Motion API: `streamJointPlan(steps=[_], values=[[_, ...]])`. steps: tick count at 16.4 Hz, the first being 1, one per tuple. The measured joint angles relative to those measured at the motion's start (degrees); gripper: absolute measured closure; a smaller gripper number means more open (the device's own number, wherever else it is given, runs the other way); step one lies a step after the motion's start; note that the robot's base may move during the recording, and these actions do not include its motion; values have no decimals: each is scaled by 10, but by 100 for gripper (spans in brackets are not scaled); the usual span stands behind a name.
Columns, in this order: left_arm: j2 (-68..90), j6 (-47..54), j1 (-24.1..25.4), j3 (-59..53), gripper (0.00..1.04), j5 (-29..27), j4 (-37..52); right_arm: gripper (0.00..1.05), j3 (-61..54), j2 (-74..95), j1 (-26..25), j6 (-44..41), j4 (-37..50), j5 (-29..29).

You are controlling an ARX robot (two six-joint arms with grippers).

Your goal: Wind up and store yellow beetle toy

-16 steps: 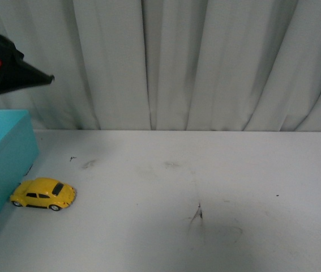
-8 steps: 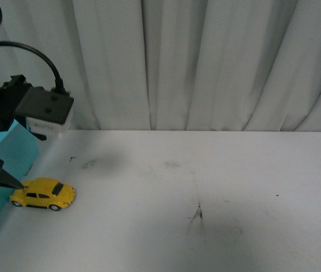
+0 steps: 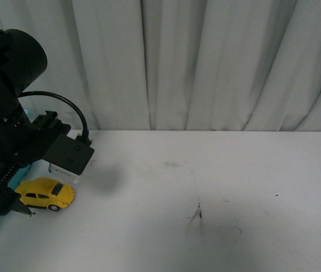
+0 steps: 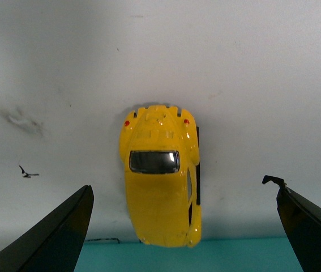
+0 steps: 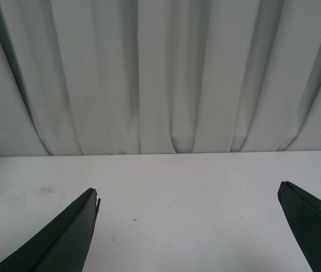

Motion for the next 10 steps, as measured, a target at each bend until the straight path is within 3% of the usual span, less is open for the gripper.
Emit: streamJointPlan(steps=[3,7,10], values=[[35,-38,0,27,7,-9,6,7,0,0,0,0,0,0],[75,-240,17,42,7,-41,-1,7,0,0,0,0,0,0],[84,-232,23,51,7,-30,21,7,0,0,0,0,0,0]])
